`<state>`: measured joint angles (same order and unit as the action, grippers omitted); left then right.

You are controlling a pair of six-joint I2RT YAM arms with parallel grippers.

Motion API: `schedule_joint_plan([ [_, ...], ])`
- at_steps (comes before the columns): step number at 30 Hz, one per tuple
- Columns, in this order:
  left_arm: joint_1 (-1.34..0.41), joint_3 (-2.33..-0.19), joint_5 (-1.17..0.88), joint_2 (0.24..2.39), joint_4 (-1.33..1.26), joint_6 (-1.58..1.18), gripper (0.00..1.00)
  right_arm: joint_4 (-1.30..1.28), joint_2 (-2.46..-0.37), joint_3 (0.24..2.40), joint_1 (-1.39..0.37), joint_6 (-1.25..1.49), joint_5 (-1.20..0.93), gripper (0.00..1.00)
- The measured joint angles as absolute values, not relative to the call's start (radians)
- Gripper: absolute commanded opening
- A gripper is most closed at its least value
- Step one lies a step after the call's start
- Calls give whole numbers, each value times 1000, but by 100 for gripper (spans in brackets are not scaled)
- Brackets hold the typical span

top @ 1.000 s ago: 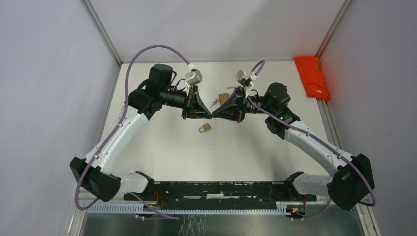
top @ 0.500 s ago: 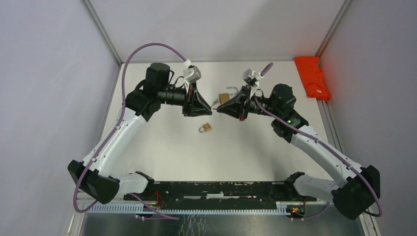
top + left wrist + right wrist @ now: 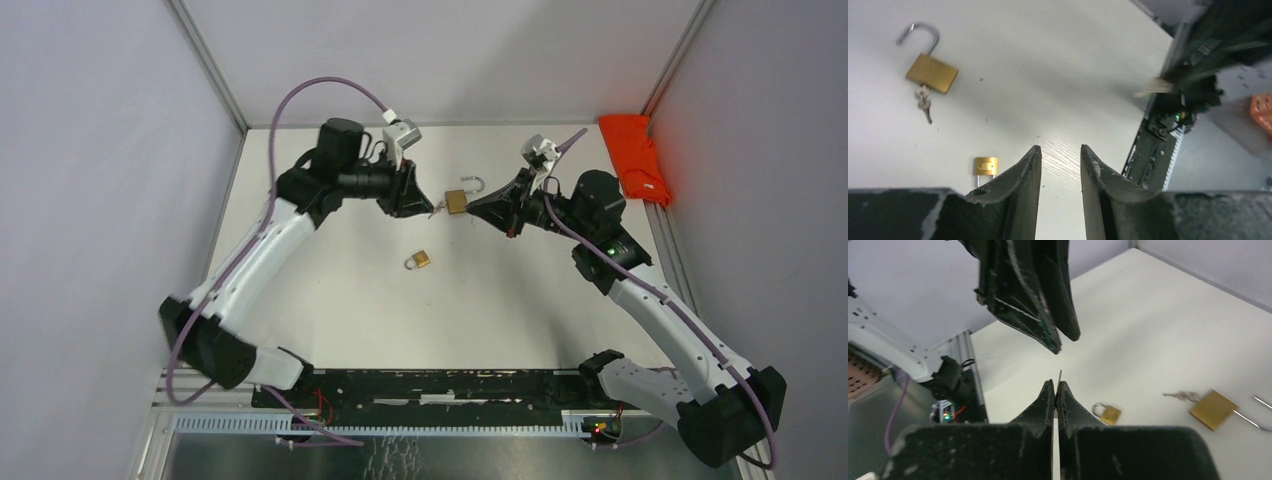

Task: Unlock with the key
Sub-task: Pick up the lock from the center of the board.

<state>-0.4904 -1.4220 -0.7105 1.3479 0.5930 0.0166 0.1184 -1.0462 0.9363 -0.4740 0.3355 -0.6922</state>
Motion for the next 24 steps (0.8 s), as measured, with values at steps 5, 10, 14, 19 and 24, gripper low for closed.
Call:
schedule_joint_plan([
  [5, -494, -1499, -562, 1613, 630, -44, 43, 72, -1014, 917, -382, 313, -669, 0],
  [10, -516, -1498, -365, 1833, 718, -87, 48, 68, -980, 873, -308, 311, -671, 0],
  [14, -544, -1482, -257, 1919, 764, -110, 56, 89, -960, 815, -272, 331, -685, 0],
  [19, -571, -1468, -159, 1956, 769, -117, 57, 110, -959, 778, -259, 352, -709, 0],
  [24, -615, -1408, -39, 1963, 720, -116, 57, 127, -957, 771, -259, 363, -727, 0],
])
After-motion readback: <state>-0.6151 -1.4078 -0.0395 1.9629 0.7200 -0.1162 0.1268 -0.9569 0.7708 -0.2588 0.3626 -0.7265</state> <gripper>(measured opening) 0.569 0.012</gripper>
